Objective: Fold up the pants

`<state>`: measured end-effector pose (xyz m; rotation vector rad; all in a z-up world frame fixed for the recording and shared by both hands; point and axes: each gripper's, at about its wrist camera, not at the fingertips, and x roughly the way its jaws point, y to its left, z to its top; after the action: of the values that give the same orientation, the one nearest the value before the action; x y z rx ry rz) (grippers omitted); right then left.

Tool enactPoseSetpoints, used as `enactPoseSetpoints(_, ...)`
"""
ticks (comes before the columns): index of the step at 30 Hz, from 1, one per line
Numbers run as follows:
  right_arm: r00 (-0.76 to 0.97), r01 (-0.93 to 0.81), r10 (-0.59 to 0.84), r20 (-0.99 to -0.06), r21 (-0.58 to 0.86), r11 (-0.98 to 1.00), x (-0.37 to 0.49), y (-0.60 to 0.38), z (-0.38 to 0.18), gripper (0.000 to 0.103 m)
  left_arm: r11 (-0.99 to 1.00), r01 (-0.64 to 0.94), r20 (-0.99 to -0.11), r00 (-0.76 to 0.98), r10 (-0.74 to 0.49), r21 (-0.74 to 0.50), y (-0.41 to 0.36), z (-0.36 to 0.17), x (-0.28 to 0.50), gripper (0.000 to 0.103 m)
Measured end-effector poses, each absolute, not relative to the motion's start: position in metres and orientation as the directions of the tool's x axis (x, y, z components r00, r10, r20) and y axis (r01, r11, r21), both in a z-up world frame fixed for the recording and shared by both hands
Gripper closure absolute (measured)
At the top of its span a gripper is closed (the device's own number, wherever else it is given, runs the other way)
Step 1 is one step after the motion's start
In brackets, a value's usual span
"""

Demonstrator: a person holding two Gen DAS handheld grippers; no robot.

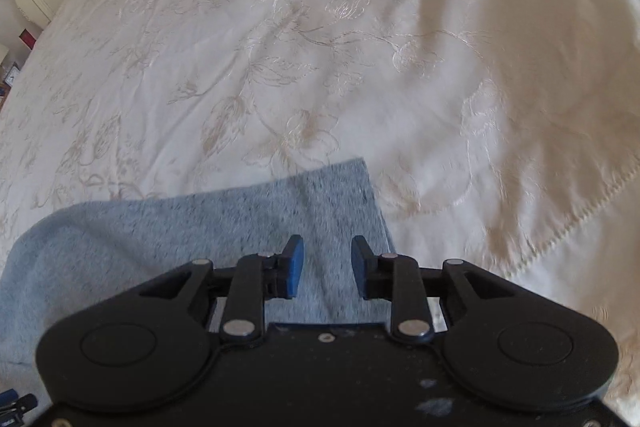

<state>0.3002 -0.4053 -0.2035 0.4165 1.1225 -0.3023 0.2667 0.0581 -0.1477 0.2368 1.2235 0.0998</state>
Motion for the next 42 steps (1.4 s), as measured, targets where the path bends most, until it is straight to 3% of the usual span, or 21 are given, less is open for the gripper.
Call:
enactPoseSetpoints(4,0.347,0.432,-0.094,-0.933,0.07,0.899,0.328,-0.425,-0.23,0.071,0.967,0.022,-0.912,0.339,0.23,0.252,0.073,-0.147,0.28,0.04)
enactPoseSetpoints(9,0.335,0.412,0.039,-0.941,0.184,0.893,0.335,-0.438,-0.248,0.067,0.956,0.016,-0.901,0.34,0.271,0.294,0.08,-0.151,0.285,0.04)
enactPoseSetpoints(10,0.332,0.399,0.029,-0.943,0.169,0.901,0.336,-0.436,-0.248,0.074,0.952,0.013,-0.895,0.344,0.282,0.305,0.081,-0.151,0.287,0.04)
enactPoseSetpoints(11,0.323,0.374,0.024,-0.946,0.15,0.915,0.336,-0.432,-0.246,0.094,0.95,0.01,-0.892,0.349,0.288,0.311,0.082,-0.149,0.29,0.04)
enactPoseSetpoints(16,0.442,0.245,-0.164,-0.882,-0.058,0.968,0.34,-0.411,-0.206,0.096,0.956,-0.021,-0.882,0.38,0.279,0.293,0.093,-0.14,0.322,0.04)
enactPoseSetpoints(21,0.403,0.348,-0.232,-0.885,-0.086,0.933,0.376,-0.438,-0.217,0.1,0.948,-0.062,-0.857,0.411,0.31,0.314,0.099,-0.143,0.365,0.04)
enactPoseSetpoints(25,0.396,0.444,-0.218,-0.892,-0.022,0.896,0.381,-0.44,-0.212,0.087,0.958,-0.08,-0.871,0.4,0.285,0.277,0.107,-0.14,0.395,0.04)
enactPoseSetpoints(28,0.472,0.516,-0.142,-0.87,0.142,0.845,0.384,-0.435,-0.184,0.063,0.964,-0.087,-0.874,0.407,0.266,0.253,0.11,-0.131,0.414,0.04)
enactPoseSetpoints(34,0.357,0.642,-0.04,-0.933,0.214,0.736,0.433,-0.408,-0.189,0.063,0.959,-0.103,-0.844,0.458,0.28,0.263,0.117,-0.106,0.444,0.04)
enactPoseSetpoints(42,0.066,0.736,-0.11,-0.992,-0.026,0.676,0.455,-0.359,-0.238,0.066,0.96,-0.071,-0.856,0.439,0.274,0.27,0.137,-0.114,0.44,0.04)
